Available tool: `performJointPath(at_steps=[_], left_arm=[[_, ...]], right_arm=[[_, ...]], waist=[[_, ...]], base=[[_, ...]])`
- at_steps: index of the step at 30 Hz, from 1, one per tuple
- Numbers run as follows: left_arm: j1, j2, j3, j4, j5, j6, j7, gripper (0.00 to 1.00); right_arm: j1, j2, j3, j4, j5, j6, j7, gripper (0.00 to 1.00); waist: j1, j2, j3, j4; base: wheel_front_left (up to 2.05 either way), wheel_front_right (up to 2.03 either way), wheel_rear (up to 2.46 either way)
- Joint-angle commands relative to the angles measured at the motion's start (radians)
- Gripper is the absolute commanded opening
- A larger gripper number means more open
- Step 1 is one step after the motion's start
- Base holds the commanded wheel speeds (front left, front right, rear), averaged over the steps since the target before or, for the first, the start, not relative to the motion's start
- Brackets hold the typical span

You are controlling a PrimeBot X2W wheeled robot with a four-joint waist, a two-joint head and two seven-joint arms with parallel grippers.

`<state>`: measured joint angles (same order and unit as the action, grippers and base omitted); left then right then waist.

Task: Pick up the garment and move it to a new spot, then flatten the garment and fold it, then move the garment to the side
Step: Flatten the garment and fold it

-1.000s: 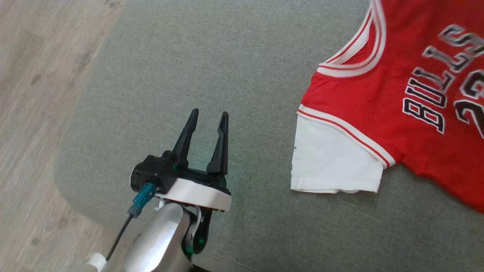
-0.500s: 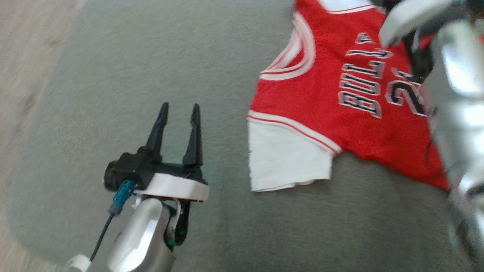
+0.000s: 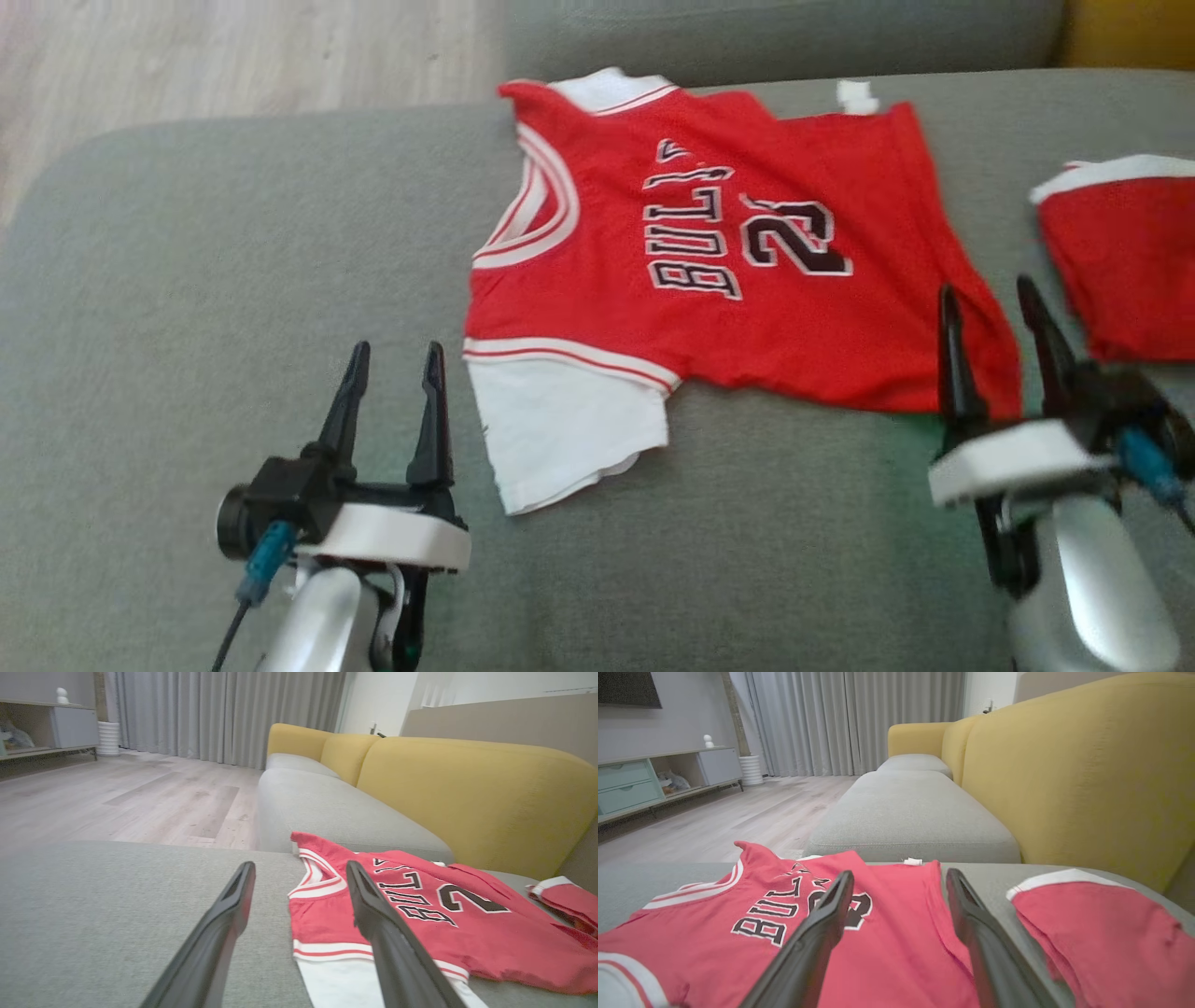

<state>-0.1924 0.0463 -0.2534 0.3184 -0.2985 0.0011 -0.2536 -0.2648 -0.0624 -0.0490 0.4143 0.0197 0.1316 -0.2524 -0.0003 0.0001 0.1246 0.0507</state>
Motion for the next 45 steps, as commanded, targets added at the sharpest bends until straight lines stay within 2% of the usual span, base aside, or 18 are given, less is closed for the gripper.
performJointPath(at_steps=[1, 9, 23, 31, 36, 45], left_arm=[[-0.014, 0.006, 0.037, -0.026, 0.010, -0.009, -0.008, 1.00], [0.013, 0.004, 0.046, -0.001, 0.010, -0.029, -0.008, 1.00], [-0.001, 0.004, 0.015, 0.015, -0.010, -0.021, -0.008, 1.00], [-0.017, 0.004, -0.044, 0.152, -0.022, -0.030, -0.002, 1.00], [-0.053, 0.004, -0.101, 0.249, -0.046, -0.049, 0.058, 1.00], [-0.092, 0.004, -0.138, 0.358, -0.053, -0.005, 0.201, 1.00]], right_arm=[[0.016, 0.012, 0.019, -0.066, 0.004, -0.001, -0.009, 1.00], [0.170, 0.012, -0.001, -0.163, 0.042, -0.001, -0.009, 1.00], [0.174, 0.012, 0.020, -0.192, 0.067, -0.001, -0.009, 1.00], [0.177, 0.012, 0.026, -0.184, 0.070, -0.001, -0.009, 1.00], [0.167, 0.012, 0.032, -0.175, 0.073, -0.001, -0.009, 1.00], [0.154, 0.012, 0.021, -0.174, 0.078, -0.001, -0.009, 1.00]], waist=[[0.0003, -0.0001, -0.027, -0.034], [0.0003, -0.0001, -0.040, -0.047], [0.0003, -0.0001, -0.037, -0.041], [0.0003, -0.0001, -0.028, -0.033], [0.0003, -0.0001, -0.006, -0.047], [0.0003, -0.0001, 0.020, -0.075]], base=[[0.00, 0.00, 0.00], [0.00, 0.00, 0.00], [0.00, 0.00, 0.00], [0.00, 0.00, 0.00], [0.00, 0.00, 0.00], [0.00, 0.00, 0.00]])
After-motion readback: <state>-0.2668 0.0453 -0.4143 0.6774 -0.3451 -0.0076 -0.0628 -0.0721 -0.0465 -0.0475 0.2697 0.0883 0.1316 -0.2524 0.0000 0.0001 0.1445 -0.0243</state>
